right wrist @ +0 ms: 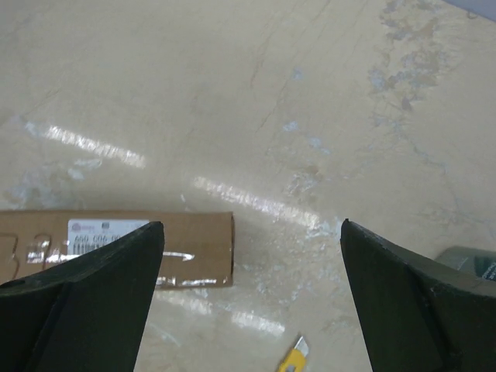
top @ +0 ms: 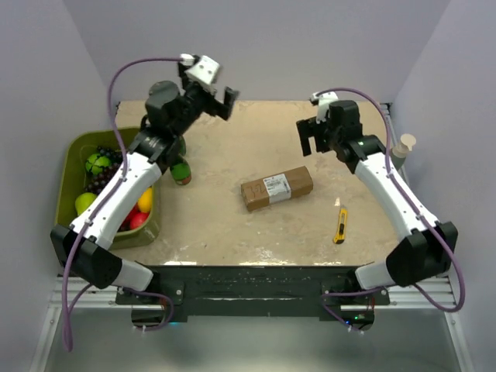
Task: Unpack the express box
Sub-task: Pick up the knife from the center of the board.
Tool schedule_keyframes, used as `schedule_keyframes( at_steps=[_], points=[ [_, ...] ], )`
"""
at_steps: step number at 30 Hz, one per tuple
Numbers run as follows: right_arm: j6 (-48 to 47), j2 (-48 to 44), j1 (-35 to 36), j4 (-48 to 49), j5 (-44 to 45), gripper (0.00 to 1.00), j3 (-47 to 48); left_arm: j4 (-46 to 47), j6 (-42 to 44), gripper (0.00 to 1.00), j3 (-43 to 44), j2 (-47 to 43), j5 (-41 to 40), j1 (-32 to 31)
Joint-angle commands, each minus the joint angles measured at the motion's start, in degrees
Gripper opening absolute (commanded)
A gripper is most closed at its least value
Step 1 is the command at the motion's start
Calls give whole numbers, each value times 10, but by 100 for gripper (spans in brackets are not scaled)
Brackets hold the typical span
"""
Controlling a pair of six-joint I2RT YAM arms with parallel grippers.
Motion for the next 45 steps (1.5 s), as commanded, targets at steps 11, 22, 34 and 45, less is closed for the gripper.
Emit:
schedule_keyframes(
  at_steps=[11, 22, 34, 45],
  points=[
    [72, -80, -101, -108, -180, 92, -99, -179, -36, 98, 4, 154, 147, -129],
    [158, -95, -124, -246, -145, 76, -149, -167, -76, 98, -14, 174, 127, -129],
    [197, 35, -162, -251, -54, 68, -221, -172, -62, 98, 20, 173, 87, -127],
    [211, 116, -160, -234, -30, 63, -232, -162, -76, 98, 3, 159, 86, -94]
  ],
)
